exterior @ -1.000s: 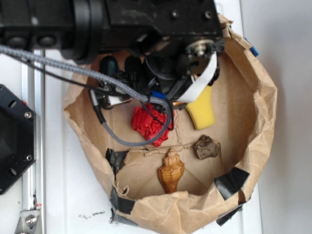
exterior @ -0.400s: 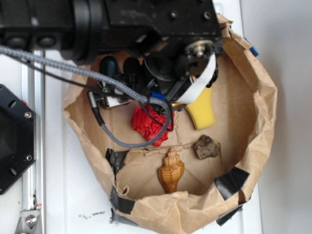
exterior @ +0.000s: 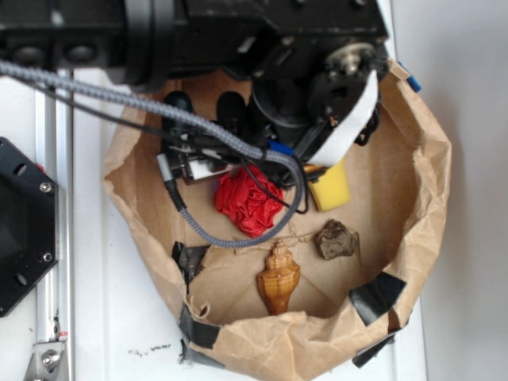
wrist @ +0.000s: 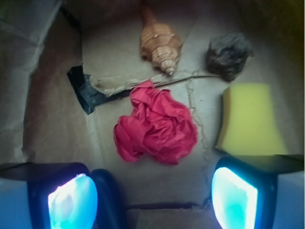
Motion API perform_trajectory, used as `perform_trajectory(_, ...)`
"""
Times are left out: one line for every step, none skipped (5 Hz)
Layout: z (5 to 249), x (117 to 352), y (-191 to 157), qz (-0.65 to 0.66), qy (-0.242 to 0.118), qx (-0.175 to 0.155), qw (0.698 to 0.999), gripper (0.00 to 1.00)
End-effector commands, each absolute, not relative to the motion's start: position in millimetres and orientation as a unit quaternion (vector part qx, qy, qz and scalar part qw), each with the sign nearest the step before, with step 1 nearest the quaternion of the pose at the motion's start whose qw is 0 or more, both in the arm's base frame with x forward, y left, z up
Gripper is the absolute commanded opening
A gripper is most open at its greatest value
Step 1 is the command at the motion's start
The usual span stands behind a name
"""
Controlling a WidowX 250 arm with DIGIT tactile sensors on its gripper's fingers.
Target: Grab the plastic pickle.
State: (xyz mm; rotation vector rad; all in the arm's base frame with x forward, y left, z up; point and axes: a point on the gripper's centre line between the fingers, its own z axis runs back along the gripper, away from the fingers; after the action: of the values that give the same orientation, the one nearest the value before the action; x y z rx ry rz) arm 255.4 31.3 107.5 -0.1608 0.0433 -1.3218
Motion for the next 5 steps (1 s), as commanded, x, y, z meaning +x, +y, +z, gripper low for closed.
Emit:
perform_trajectory(102.0, 262.7, 47.5, -0.607, 0.013, -0.027, 0.794, 1.0)
perform_trajectory(83.6, 265.1, 58.7, -0.606, 0.04, -0.011, 0.794, 1.0)
perform_trajectory(82.0, 257.6, 62.9, -0.613, 0.049, -0.012, 0.788, 1.0)
perform_trajectory(82.0, 247.9, 68.7, -0.618, 0.059, -0.005, 0.784, 1.0)
perform_trajectory(86.5, 241.0, 75.6, -0.63, 0.056, -0.023, 0.774, 1.0)
